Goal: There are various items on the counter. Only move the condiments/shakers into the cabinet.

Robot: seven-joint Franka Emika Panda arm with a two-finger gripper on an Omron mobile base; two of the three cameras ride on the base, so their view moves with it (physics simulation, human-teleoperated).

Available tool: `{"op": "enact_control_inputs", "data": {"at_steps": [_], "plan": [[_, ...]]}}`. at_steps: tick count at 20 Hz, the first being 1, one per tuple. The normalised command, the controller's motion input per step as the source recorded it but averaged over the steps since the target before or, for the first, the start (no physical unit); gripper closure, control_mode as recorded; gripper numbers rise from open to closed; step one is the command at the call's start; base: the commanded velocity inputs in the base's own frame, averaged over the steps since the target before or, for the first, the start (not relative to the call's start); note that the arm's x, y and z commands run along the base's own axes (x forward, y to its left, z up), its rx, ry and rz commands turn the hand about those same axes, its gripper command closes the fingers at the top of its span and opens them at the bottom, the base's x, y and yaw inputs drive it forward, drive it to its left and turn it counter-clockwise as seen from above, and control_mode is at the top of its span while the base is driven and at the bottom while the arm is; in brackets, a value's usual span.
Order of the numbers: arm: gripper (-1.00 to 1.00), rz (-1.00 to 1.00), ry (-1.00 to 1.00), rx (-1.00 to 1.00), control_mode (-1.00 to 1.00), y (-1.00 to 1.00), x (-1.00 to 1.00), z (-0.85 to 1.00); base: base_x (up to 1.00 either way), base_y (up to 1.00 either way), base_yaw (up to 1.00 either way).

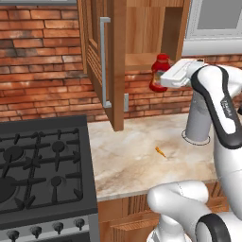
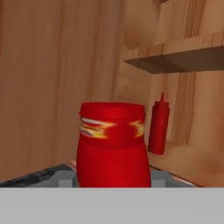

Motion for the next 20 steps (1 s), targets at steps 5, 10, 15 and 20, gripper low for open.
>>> {"op": "enact_control_inputs", "data": {"at_steps": [5,10,15,20], "plan": [[1.00,-0.03,0.04,0.00,-1.00,-0.26,0.20,0.29,0.00,0.00,0.00],[1.00,-0.09,0.01,0.00,-1.00,-0.05,0.13,0.12,0.00,0.00,0.00],[1.00,-0.17,0.00,0.00,-1.00,0.00,0.14,0.05,0.00,0.00,0.00],[1.00,-0.17,0.00,0.00,-1.00,0.00,0.32,0.00,0.00,0.00,0.00]]}}
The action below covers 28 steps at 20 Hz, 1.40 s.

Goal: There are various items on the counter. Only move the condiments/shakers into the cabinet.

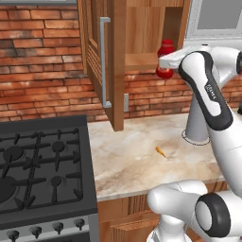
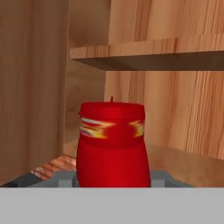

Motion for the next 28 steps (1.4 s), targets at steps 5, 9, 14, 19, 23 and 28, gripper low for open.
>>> {"op": "enact_control_inputs", "data": {"at_steps": [5,9,14,19,23,28], "plan": [[1.00,-0.12,0.00,0.00,-1.00,0.00,0.49,0.01,0.00,0.00,0.00],[1.00,-0.08,0.00,0.00,-1.00,0.00,0.48,0.12,0.00,0.00,0.00],[1.00,-0.06,0.00,0.00,-1.00,0.00,0.41,0.13,0.00,0.00,0.00],[1.00,-0.05,0.00,0.00,-1.00,0.00,0.41,0.05,0.00,0.00,0.00],[1.00,-0.05,0.00,0.00,-1.00,0.00,0.48,0.00,0.00,0.00,0.00],[1.00,-0.02,0.00,0.00,-1.00,0.00,0.39,0.00,0.00,0.00,0.00]]}}
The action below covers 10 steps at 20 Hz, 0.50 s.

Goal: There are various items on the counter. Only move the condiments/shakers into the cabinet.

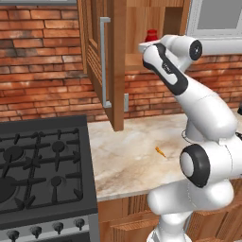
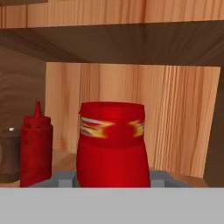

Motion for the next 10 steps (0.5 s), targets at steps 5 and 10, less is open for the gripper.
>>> {"op": "enact_control_inputs", "data": {"at_steps": [5,10], "plan": [[1.00,-0.02,0.01,0.00,-1.00,0.00,0.38,-0.03,0.00,0.00,0.00],[1.00,-0.02,0.03,0.00,-1.00,0.00,0.35,-0.06,0.00,0.00,0.00]]}}
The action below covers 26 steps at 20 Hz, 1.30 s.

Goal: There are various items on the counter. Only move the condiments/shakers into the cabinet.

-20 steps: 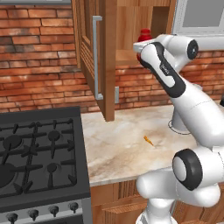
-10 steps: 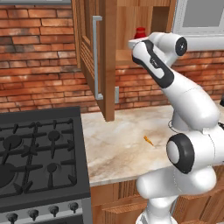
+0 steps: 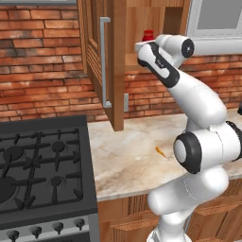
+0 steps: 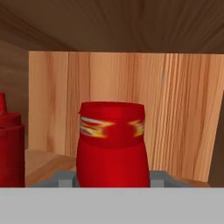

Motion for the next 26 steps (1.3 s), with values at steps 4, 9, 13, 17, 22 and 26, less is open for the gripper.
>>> {"op": "enact_control_inputs", "data": {"at_steps": [4,9,13,17,22,26], "plan": [[1.00,-0.02,0.04,0.00,-1.00,0.00,0.28,-0.13,0.00,0.00,0.00],[1.00,-0.01,0.04,0.00,-1.00,0.00,0.27,-0.17,0.00,0.00,0.00],[1.00,-0.01,0.01,0.00,-1.00,0.00,0.18,-0.15,0.00,0.00,0.00],[1.00,0.00,0.00,0.00,-1.00,0.00,0.28,-0.11,0.00,0.00,0.00],[1.00,0.00,-0.01,0.00,-1.00,0.00,0.27,-0.12,0.00,0.00,0.00],[1.00,0.00,-0.04,0.00,-1.00,0.00,0.23,-0.12,0.00,0.00,0.00]]}}
